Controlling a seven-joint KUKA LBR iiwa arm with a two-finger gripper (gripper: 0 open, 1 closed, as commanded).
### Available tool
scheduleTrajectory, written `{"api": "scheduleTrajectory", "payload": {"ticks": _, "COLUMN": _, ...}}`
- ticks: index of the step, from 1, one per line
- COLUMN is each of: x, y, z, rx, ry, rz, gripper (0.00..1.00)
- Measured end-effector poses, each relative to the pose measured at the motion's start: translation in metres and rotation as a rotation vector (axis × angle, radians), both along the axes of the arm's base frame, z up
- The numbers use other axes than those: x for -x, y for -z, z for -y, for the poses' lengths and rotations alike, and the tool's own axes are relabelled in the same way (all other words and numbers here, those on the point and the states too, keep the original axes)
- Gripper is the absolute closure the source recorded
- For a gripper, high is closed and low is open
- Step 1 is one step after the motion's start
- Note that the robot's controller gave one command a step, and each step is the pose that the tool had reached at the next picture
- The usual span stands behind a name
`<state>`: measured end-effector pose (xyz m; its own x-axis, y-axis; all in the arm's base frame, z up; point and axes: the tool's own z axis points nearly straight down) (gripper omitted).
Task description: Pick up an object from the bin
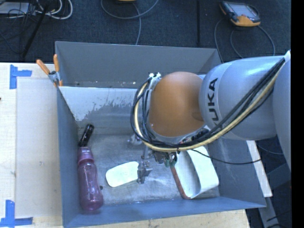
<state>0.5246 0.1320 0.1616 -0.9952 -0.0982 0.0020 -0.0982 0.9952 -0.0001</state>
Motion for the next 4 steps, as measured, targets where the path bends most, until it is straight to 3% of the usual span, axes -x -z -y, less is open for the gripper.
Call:
{"api": "scheduleTrajectory", "payload": {"ticks": 1, "x": -0.012, "y": 0.040, "z": 0.000, "rx": 0.000, "ry": -0.084, "rz": -0.002, "gripper": 0.00}}
{"api": "scheduleTrajectory", "payload": {"ticks": 2, "x": 0.001, "y": 0.089, "z": -0.008, "rx": -0.001, "ry": -0.112, "rz": 0.001, "gripper": 0.00}}
{"api": "scheduleTrajectory", "payload": {"ticks": 3, "x": -0.004, "y": 0.090, "z": 0.003, "rx": -0.005, "ry": -0.044, "rz": 0.008, "gripper": 1.00}}
{"api": "scheduleTrajectory", "payload": {"ticks": 4, "x": -0.004, "y": 0.090, "z": 0.003, "rx": -0.005, "ry": -0.044, "rz": 0.008, "gripper": 1.00}}
